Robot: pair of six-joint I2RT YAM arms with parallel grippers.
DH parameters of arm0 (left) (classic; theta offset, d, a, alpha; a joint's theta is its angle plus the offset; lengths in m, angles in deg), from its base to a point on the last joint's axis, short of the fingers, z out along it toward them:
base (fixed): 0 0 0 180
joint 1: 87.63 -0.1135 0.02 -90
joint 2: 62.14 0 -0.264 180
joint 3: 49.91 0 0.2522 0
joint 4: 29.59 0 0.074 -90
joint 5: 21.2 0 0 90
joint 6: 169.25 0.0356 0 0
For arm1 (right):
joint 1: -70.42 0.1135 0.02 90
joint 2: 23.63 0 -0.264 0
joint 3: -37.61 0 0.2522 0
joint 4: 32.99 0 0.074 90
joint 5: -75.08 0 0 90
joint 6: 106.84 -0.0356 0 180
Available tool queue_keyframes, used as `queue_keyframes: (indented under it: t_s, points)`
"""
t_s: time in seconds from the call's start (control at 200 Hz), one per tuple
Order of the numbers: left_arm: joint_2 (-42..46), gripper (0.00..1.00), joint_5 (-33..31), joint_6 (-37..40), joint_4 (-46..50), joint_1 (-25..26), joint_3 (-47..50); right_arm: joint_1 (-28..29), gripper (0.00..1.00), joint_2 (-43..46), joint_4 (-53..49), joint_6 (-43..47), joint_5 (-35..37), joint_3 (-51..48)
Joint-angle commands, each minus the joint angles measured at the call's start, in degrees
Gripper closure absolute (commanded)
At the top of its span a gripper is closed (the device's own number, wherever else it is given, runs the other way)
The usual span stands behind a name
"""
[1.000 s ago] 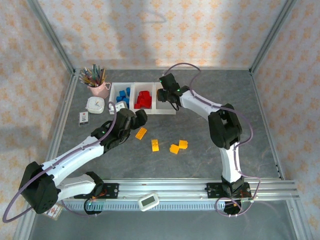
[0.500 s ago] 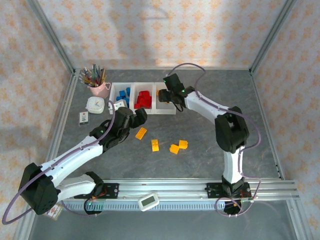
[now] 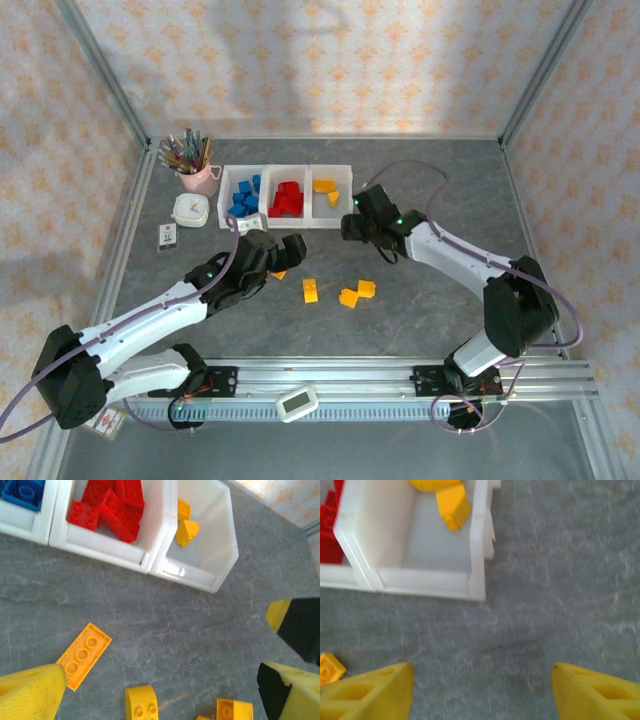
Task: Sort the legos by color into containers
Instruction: Pick up the lego from the center of the table.
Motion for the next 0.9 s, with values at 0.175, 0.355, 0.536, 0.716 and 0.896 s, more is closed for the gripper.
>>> queue_keyframes:
  t_s: [0.175,0.355,0.536,0.716,0.896]
  points:
    - [1.5,0.01,-0.6,-4.9,-3.6,3.3,5.1,5.3,0.21,5.2,-1.8,-9.7,4.6,-11.9]
    - [1.4,0.01,-0.5,-6.4,-3.2,3.6,6.5,7.0,0.19,5.0,-0.7,-14.3,3.4,-16.2]
    - [1.0,0.01,-1.0,-6.5,-3.0,3.7,6.7,7.2,0.19,4.1,1.1,-16.1,2.0,-18.5]
    - [-0.8,0.01,-1.2,-5.9,-1.4,3.7,4.9,7.7,0.26,3.0,1.3,-16.5,0.8,-18.6]
    - [-1.5,0.01,-0.9,-5.8,-1.8,3.7,4.9,7.8,0.36,3.8,1.3,-16.7,0.5,-20.3]
